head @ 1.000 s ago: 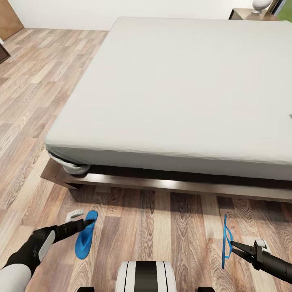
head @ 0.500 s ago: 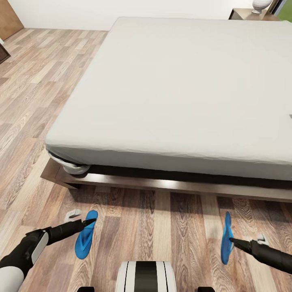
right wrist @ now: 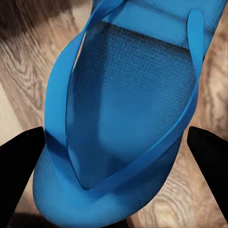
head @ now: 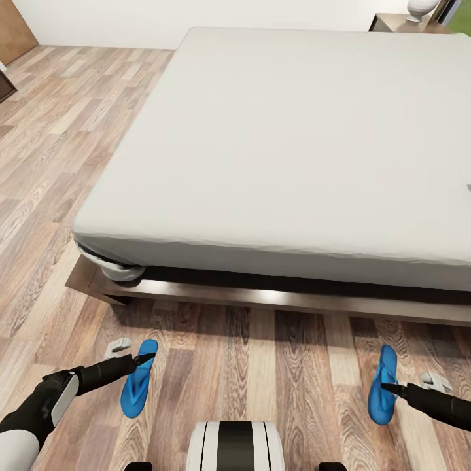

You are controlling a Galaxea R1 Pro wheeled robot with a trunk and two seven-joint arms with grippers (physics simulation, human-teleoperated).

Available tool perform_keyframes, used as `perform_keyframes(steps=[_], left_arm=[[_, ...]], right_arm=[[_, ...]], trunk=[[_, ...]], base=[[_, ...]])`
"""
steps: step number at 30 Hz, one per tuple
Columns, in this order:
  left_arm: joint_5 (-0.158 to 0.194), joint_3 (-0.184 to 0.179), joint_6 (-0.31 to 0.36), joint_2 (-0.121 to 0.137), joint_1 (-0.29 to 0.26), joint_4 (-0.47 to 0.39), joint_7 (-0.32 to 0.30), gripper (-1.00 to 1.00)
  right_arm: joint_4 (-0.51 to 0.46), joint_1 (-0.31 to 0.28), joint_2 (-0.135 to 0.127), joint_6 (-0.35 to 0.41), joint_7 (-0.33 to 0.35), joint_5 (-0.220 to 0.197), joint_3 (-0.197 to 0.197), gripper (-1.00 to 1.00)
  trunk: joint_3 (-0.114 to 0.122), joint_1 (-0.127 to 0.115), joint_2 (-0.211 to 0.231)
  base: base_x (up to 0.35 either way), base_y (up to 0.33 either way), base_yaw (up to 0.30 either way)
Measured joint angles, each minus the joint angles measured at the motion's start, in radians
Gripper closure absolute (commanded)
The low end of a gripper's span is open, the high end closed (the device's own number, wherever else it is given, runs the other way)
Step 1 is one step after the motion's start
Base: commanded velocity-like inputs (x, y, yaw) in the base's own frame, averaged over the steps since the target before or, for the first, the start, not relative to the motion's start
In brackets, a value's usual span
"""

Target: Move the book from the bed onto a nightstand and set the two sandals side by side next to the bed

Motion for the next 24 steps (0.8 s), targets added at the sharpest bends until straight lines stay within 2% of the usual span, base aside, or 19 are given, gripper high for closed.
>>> perform_keyframes(steps=[1,3,4,5,7,9,12,24], left_arm=[[0.0,0.0,0.0,0.0,0.0,0.0,0.0,-1.0],[0.0,0.0,0.0,0.0,0.0,0.0,0.0,-1.0],[0.0,0.0,0.0,0.0,0.0,0.0,0.0,-1.0],[0.0,0.0,0.0,0.0,0.0,0.0,0.0,-1.0],[0.0,0.0,0.0,0.0,0.0,0.0,0.0,-1.0],[-0.001,0.0,0.0,0.0,0.0,0.0,0.0,-1.0],[-0.002,0.0,0.0,0.0,0.0,0.0,0.0,-1.0],[-0.003,0.0,-0.002,0.0,0.0,-0.001,0.002,-1.0]], right_arm=[[-0.001,0.0,0.001,-0.008,-0.006,0.02,0.0,1.0],[0.0,0.0,0.001,-0.025,-0.085,0.109,0.001,1.0],[-0.001,0.0,0.001,-0.029,-0.141,0.156,0.001,1.0],[-0.001,0.0,0.003,-0.037,-0.231,0.217,0.001,1.0],[-0.002,0.0,0.019,-0.057,-0.325,0.241,0.002,1.0],[-0.002,0.0,0.039,-0.121,-0.372,0.257,0.008,1.0],[-0.001,0.0,0.052,-0.177,-0.389,0.267,0.014,1.0],[0.003,0.0,0.057,-0.2,-0.397,0.271,0.018,1.0]], trunk=[[0.0,0.0,0.0],[0.0,0.0,0.0],[0.0,0.0,0.0],[0.0,0.0,0.0],[0.0,0.0,0.0],[0.0,0.0,0.0],[0.0,0.0,0.0],[0.0,0.0,0.0]], base=[[0.0,0.0,0.0],[0.0,0.0,0.0],[0.0,0.0,0.0],[0.0,0.0,0.0],[0.0,0.0,0.0],[0.0,0.0,0.0],[0.0,0.0,0.0],[0.0,0.022,0.0]])
